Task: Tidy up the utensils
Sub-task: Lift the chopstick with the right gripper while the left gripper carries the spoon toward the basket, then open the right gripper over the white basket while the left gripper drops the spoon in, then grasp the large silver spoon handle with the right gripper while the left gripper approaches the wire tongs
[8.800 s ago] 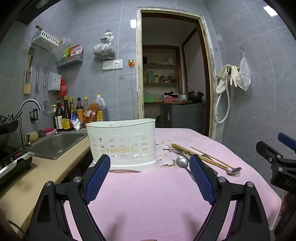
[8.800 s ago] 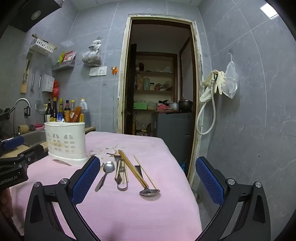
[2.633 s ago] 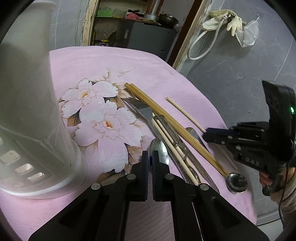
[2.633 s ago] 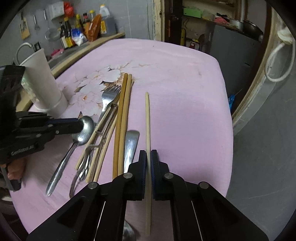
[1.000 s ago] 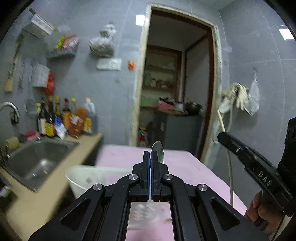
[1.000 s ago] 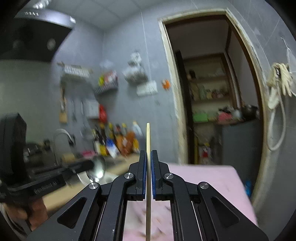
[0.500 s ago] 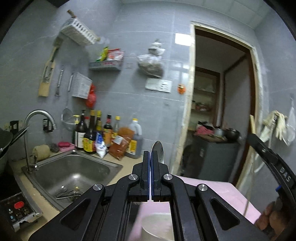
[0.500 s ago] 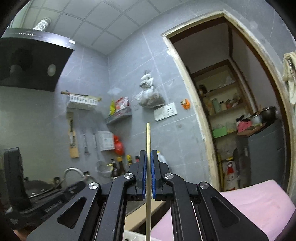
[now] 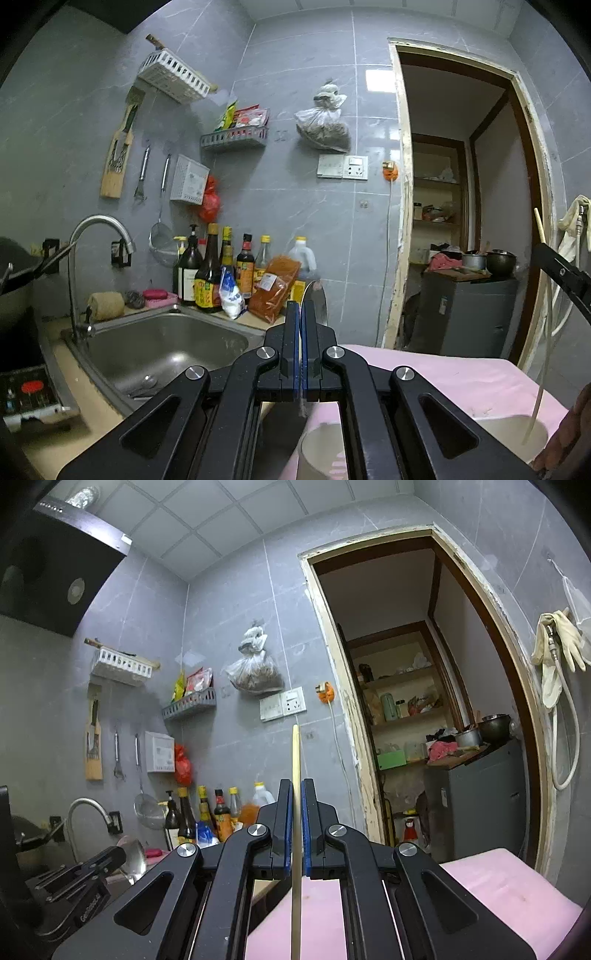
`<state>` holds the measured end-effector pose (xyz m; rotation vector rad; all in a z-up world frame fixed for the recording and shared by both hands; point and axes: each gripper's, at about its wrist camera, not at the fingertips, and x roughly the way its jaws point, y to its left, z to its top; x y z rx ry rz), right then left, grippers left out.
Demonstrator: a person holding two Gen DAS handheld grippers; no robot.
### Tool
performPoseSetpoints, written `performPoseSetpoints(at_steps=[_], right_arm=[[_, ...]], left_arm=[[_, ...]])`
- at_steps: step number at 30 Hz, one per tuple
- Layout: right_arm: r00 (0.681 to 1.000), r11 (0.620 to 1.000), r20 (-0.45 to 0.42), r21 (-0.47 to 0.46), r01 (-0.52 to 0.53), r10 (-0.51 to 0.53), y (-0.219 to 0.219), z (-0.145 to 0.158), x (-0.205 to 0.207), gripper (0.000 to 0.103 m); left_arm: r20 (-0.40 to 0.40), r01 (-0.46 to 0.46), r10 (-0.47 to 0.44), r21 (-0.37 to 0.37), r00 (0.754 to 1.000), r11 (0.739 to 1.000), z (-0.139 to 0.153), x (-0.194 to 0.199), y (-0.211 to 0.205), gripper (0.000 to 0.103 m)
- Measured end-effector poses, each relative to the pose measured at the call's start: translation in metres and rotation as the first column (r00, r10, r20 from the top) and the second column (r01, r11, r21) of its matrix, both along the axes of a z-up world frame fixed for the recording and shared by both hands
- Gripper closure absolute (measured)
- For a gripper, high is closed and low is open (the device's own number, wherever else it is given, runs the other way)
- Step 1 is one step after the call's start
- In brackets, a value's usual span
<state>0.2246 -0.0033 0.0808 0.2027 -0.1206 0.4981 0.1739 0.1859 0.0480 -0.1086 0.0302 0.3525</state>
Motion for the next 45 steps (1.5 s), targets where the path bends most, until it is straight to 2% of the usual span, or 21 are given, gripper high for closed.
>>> performPoseSetpoints(at_steps=[4,6,10,13,16,19,20,21,22,23,25,27,28,31,33,37,38,39,41,45], right_arm=[[0.999,0.999,-0.025,-0.031,-0.025,0.025,0.001,-0.01,0.001,0.1],[0.998,0.997,-0.04,-0.059,-0.044,0.042,0.002,-0.014,-0.001,0.1],[0.992,0.987,-0.093,-0.126,-0.101,0.089,0.002,-0.023,-0.008,0.099],[0.984,0.974,-0.135,-0.174,-0.143,0.12,0.002,-0.03,-0.016,0.099],[0.973,0.966,-0.186,-0.195,-0.17,0.134,-0.002,-0.033,-0.02,0.098],[0.961,0.966,-0.233,-0.17,-0.193,0.151,-0.011,-0.033,-0.022,0.092],[0.958,0.967,-0.241,-0.161,-0.199,0.157,-0.015,-0.031,-0.024,0.084],[0.956,0.967,-0.243,-0.155,-0.203,0.162,-0.017,-0.03,-0.025,0.078],[0.956,0.967,-0.241,-0.149,-0.206,0.167,-0.02,-0.029,-0.027,0.077],[0.957,0.967,-0.235,-0.145,-0.207,0.17,-0.024,-0.027,-0.03,0.077],[0.959,0.969,-0.228,-0.142,-0.203,0.168,-0.03,-0.022,-0.035,0.073],[0.96,0.972,-0.225,-0.129,-0.197,0.165,-0.039,-0.017,-0.04,0.054],[0.961,0.974,-0.223,-0.123,-0.192,0.162,-0.043,-0.015,-0.042,0.052],[0.97,0.98,-0.203,-0.123,-0.16,0.133,-0.06,-0.007,-0.051,0.042],[0.976,0.983,-0.189,-0.125,-0.132,0.107,-0.072,-0.003,-0.058,0.023],[0.988,0.989,-0.149,-0.141,-0.054,0.032,-0.101,0.006,-0.073,0.012],[0.99,0.988,-0.142,-0.148,-0.035,0.014,-0.108,0.007,-0.076,0.003],[0.991,0.988,-0.135,-0.152,-0.021,0.001,-0.114,0.008,-0.079,0.0],[0.993,0.986,-0.117,-0.168,0.015,-0.035,-0.129,0.009,-0.086,0.0],[0.989,0.977,-0.123,-0.206,0.061,-0.087,-0.156,0.005,-0.092,0.0]], left_arm=[[-0.033,0.017,-0.017,0.005,0.999,1.0,-0.008,0.002,-0.003,0.103],[-0.075,0.044,-0.044,0.001,0.996,0.999,-0.013,0.003,-0.007,0.103],[-0.168,0.112,-0.116,-0.036,0.979,0.993,-0.018,0.002,-0.014,0.103],[-0.205,0.143,-0.149,-0.046,0.967,0.989,-0.02,0.0,-0.02,0.101],[-0.239,0.201,-0.222,-0.11,0.945,0.973,-0.022,-0.001,-0.022,0.099],[-0.239,0.227,-0.26,-0.158,0.936,0.961,-0.021,-0.007,-0.023,0.096],[-0.235,0.233,-0.268,-0.167,0.934,0.958,-0.02,-0.01,-0.023,0.092],[-0.23,0.238,-0.274,-0.174,0.934,0.956,-0.018,-0.012,-0.024,0.084],[-0.224,0.241,-0.278,-0.18,0.934,0.954,-0.016,-0.015,-0.024,0.079],[-0.206,0.247,-0.285,-0.19,0.936,0.95,-0.012,-0.019,-0.025,0.069],[-0.177,0.26,-0.296,-0.204,0.938,0.944,-0.006,-0.026,-0.027,0.065],[-0.172,0.276,-0.312,-0.204,0.934,0.939,0.001,-0.031,-0.032,0.063],[-0.168,0.283,-0.317,-0.199,0.933,0.938,0.004,-0.033,-0.037,0.062],[-0.14,0.294,-0.32,-0.174,0.937,0.94,0.013,-0.044,-0.05,0.044],[-0.119,0.3,-0.319,-0.157,0.94,0.941,0.018,-0.051,-0.06,0.031],[-0.096,0.286,-0.293,-0.084,0.951,0.955,0.025,-0.06,-0.084,0.019],[-0.094,0.286,-0.292,-0.068,0.952,0.956,0.026,-0.062,-0.089,0.017],[-0.093,0.291,-0.294,-0.053,0.951,0.955,0.026,-0.063,-0.095,0.015],[-0.095,0.318,-0.32,-0.034,0.943,0.947,0.024,-0.067,-0.108,0.013],[-0.134,0.399,-0.4,-0.032,0.907,0.916,0.018,-0.067,-0.134,0.013]])
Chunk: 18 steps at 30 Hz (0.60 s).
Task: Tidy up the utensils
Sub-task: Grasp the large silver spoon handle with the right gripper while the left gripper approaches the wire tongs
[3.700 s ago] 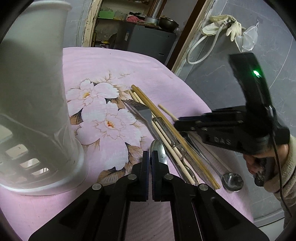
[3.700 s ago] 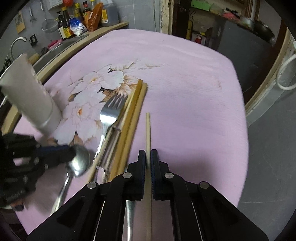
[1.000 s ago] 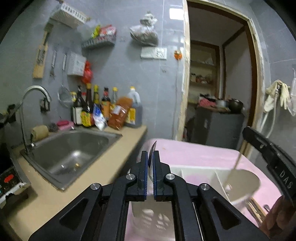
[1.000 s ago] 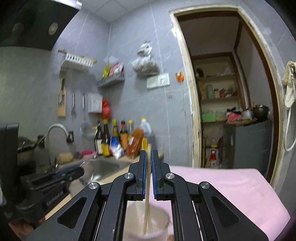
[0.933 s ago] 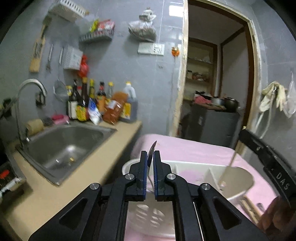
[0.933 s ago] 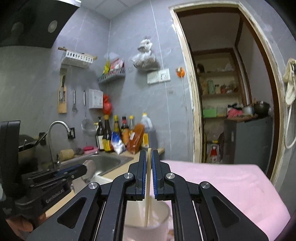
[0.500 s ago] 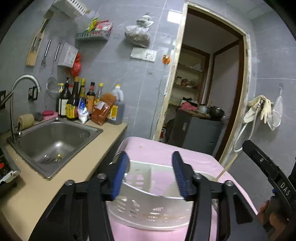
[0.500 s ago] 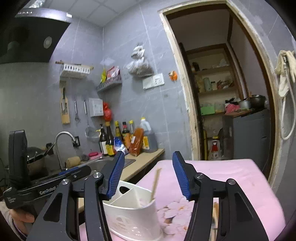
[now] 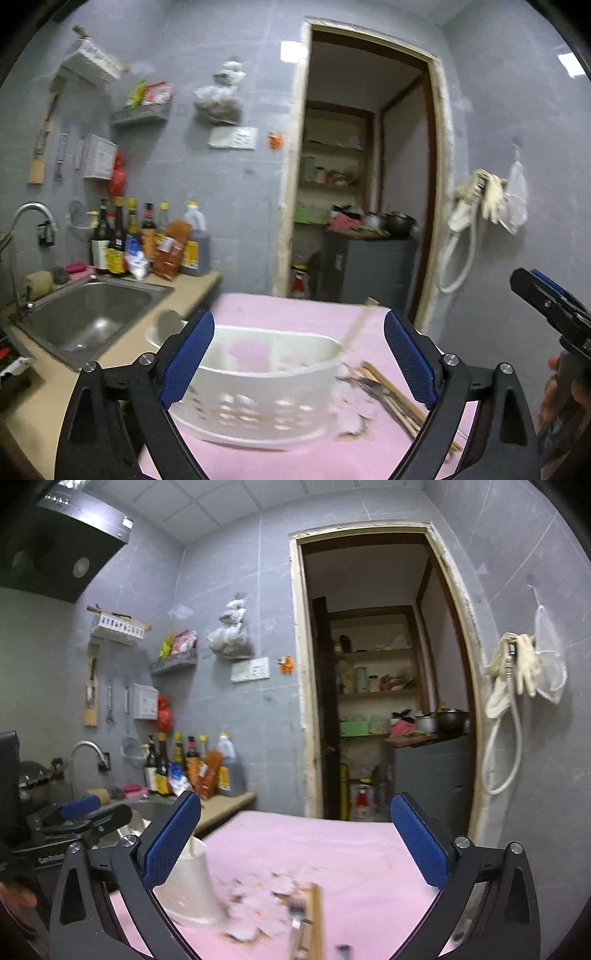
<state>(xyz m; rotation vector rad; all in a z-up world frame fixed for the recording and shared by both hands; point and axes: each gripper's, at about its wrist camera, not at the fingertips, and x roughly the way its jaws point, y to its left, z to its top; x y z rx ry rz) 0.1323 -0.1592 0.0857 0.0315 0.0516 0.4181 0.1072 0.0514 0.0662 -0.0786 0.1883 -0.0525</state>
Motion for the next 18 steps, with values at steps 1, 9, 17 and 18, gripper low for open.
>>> performPoseSetpoints(at_steps=[1,9,17,18], right_arm=[[1.0,1.0,-0.009,-0.013,0.013,-0.013,-0.007,-0.003,-0.002,0.0],[0.983,0.989,-0.166,-0.134,0.058,-0.08,-0.045,-0.034,0.0,0.0],[0.915,0.979,-0.397,-0.201,-0.013,-0.069,-0.059,-0.077,0.018,0.022],[0.903,0.978,-0.426,-0.208,-0.03,-0.063,-0.058,-0.084,0.02,0.027]], left_arm=[[-0.015,0.021,-0.021,0.008,1.0,1.0,-0.003,0.001,-0.007,0.013],[-0.186,0.155,-0.142,0.054,0.972,0.986,-0.037,0.021,-0.052,0.013],[-0.372,0.233,-0.201,0.042,0.906,0.972,-0.073,0.042,-0.077,0.014],[-0.39,0.24,-0.208,0.035,0.897,0.97,-0.077,0.044,-0.079,0.016]])
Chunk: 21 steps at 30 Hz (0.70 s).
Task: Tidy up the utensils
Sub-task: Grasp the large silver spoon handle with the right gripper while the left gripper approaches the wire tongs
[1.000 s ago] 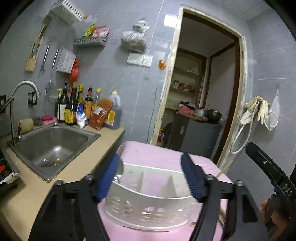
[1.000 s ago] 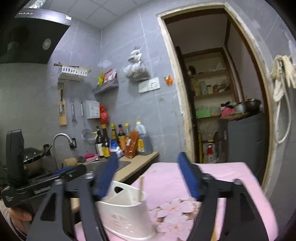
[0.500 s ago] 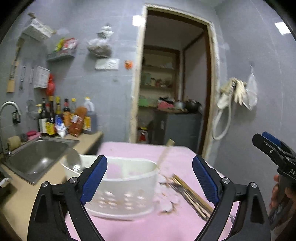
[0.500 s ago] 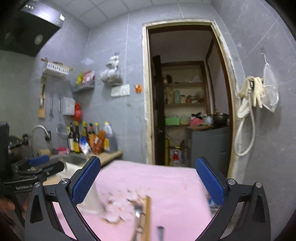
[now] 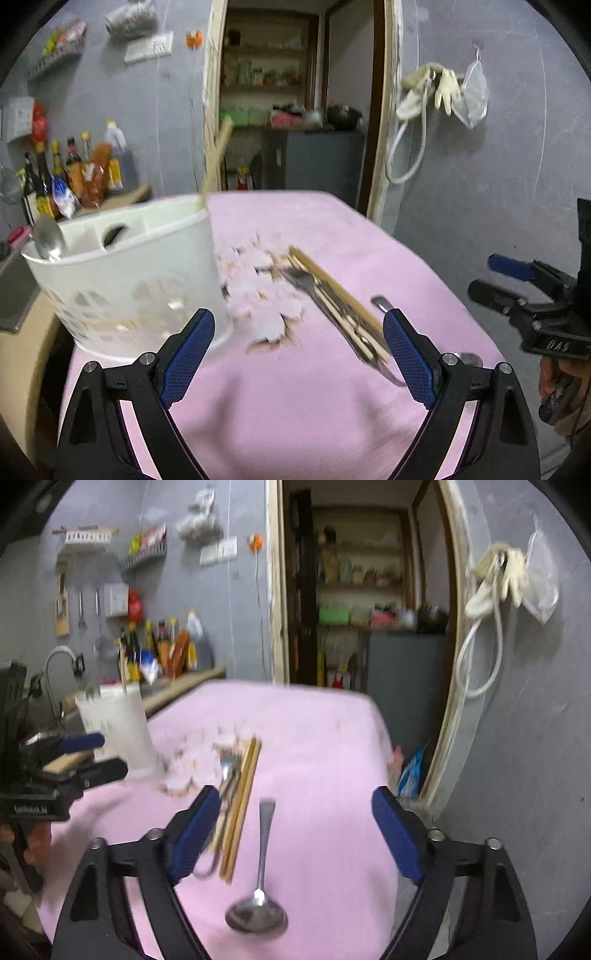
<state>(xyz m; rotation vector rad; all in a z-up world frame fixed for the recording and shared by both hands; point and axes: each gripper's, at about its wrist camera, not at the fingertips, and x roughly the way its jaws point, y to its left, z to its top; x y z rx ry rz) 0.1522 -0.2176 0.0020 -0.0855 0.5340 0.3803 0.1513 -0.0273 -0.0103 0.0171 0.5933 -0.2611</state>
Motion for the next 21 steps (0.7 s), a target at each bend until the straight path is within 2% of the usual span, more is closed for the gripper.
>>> performPoseSetpoints(at_steps=[6,12,19,21], right_arm=[[0.989,0.998,-0.136,-0.023,-0.066,0.062,0.006,-0.026,0.007,0.05],[0.967,0.991,-0.23,-0.048,-0.129,0.114,0.016,-0.041,0.013,0.066],[0.951,0.98,-0.287,-0.122,-0.155,0.115,0.024,-0.056,0.018,0.071],[0.955,0.975,-0.277,-0.155,-0.156,0.109,0.026,-0.056,0.019,0.086]], left_arm=[[-0.148,0.051,-0.056,-0.036,0.987,0.998,-0.019,0.021,-0.008,0.04],[-0.243,0.097,-0.112,-0.071,0.964,0.993,-0.031,0.031,-0.016,0.062],[-0.334,0.122,-0.166,-0.148,0.928,0.981,-0.042,0.036,-0.02,0.064],[-0.355,0.126,-0.177,-0.161,0.918,0.979,-0.042,0.036,-0.022,0.069]])
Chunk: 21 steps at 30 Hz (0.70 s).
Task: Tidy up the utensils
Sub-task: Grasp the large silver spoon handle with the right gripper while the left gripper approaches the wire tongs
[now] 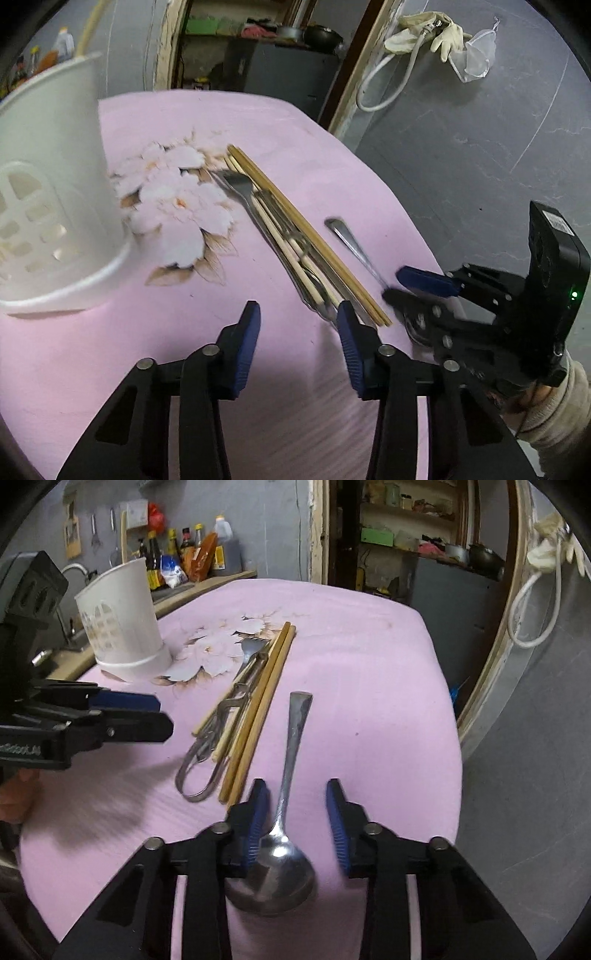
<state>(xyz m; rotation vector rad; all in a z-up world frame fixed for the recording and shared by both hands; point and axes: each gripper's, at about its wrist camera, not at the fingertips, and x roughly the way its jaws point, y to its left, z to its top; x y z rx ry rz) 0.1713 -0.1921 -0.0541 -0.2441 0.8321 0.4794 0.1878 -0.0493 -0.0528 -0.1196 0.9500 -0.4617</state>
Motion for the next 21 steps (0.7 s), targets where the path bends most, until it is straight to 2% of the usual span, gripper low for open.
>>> performPoseSetpoints(at_steps=[2,5,9,10,15,21], right_arm=[[1.0,1.0,0.008,-0.019,0.002,-0.002,-0.003,0.0,0.003,0.095],[1.0,1.0,0.011,-0.01,0.009,-0.009,-0.01,0.0,0.006,0.099],[1.0,1.0,0.019,-0.016,0.008,-0.008,-0.009,0.0,0.007,0.099],[1.0,1.0,0.021,-0.019,0.008,-0.007,-0.008,0.0,0.007,0.099],[1.0,1.0,0.02,-0.014,0.01,-0.01,-0.008,0.001,0.007,0.099],[1.0,1.0,0.016,-0.011,0.019,-0.019,-0.008,0.001,0.005,0.099]], left_arm=[[-0.031,0.01,-0.01,-0.015,0.999,1.0,-0.002,0.002,-0.003,0.07],[-0.066,0.023,-0.025,-0.028,0.997,0.999,-0.004,0.007,-0.007,0.071],[-0.09,0.038,-0.041,-0.039,0.995,0.999,-0.005,0.013,-0.014,0.071],[-0.098,0.039,-0.042,-0.037,0.994,0.999,-0.005,0.014,-0.014,0.073],[-0.155,0.021,-0.028,-0.049,0.988,0.999,-0.007,0.017,-0.008,0.097],[-0.197,0.007,-0.024,-0.085,0.98,0.996,-0.007,0.016,0.0,0.099]])
